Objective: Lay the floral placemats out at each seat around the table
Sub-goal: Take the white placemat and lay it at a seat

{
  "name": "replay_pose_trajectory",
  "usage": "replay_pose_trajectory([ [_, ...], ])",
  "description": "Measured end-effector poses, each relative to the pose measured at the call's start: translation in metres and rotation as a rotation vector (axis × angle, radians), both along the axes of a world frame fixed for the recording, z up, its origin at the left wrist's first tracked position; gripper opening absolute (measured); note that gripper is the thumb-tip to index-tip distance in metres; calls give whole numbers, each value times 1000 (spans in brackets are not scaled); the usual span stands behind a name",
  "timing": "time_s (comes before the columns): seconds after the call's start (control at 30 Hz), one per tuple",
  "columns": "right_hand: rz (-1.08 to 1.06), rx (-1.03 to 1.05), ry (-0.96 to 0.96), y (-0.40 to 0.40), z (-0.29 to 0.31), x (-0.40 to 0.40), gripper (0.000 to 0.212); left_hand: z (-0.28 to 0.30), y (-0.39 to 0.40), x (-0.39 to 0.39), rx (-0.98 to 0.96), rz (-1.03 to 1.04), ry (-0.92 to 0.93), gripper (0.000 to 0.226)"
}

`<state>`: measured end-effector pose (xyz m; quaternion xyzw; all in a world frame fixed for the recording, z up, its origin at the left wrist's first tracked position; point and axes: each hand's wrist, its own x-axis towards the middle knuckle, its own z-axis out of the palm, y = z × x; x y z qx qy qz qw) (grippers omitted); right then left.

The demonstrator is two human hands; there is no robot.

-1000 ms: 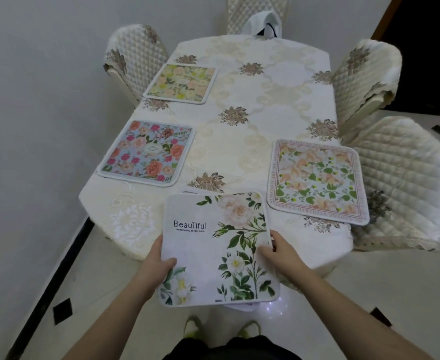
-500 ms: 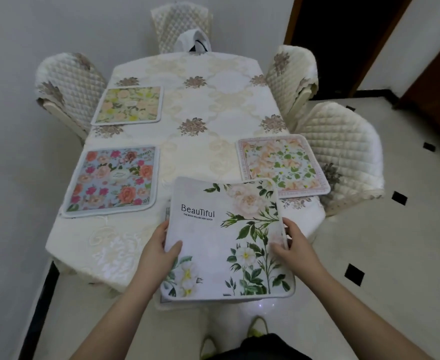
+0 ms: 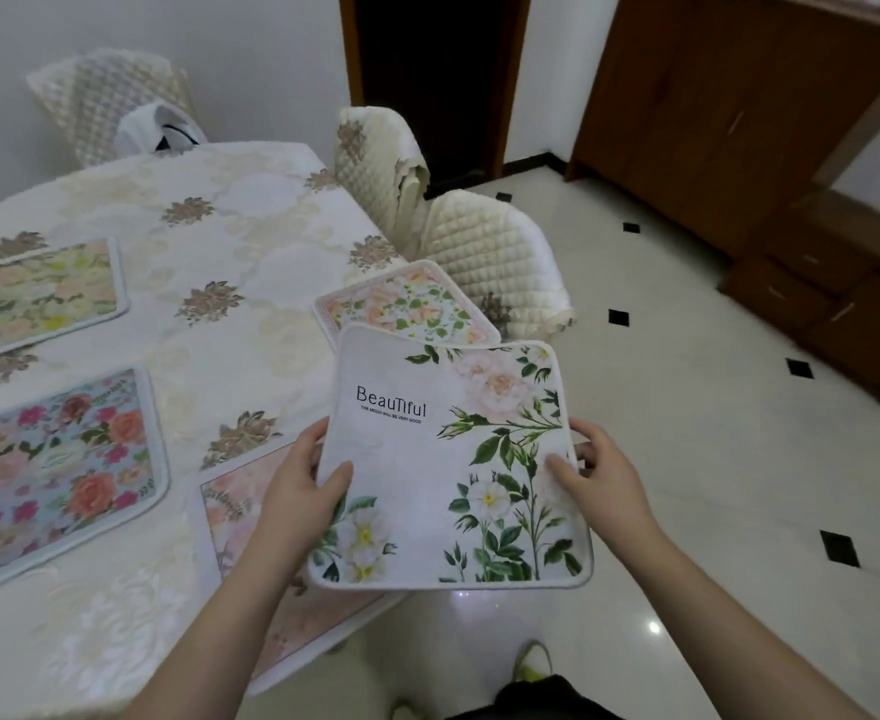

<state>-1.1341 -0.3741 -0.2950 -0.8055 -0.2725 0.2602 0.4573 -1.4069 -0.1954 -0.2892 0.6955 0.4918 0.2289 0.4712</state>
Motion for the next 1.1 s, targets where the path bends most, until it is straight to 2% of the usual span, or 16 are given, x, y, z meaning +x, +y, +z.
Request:
replay_pose_trajectory([
  [0.27,-185,-1,-9,-69,0,62,41,4,-32,95,-34,-137,-8,46],
  [0.53,-314,78,15,-149,2,158,38,7,-87,230,-69,-252,-46,37],
  [0.8,-423,117,41,-222,16,246,38,19,-132,337,-68,-264,-74,35],
  [1.1,-485,184,84,-229,10,307,37,29,-118,402,-86,-268,-95,38],
])
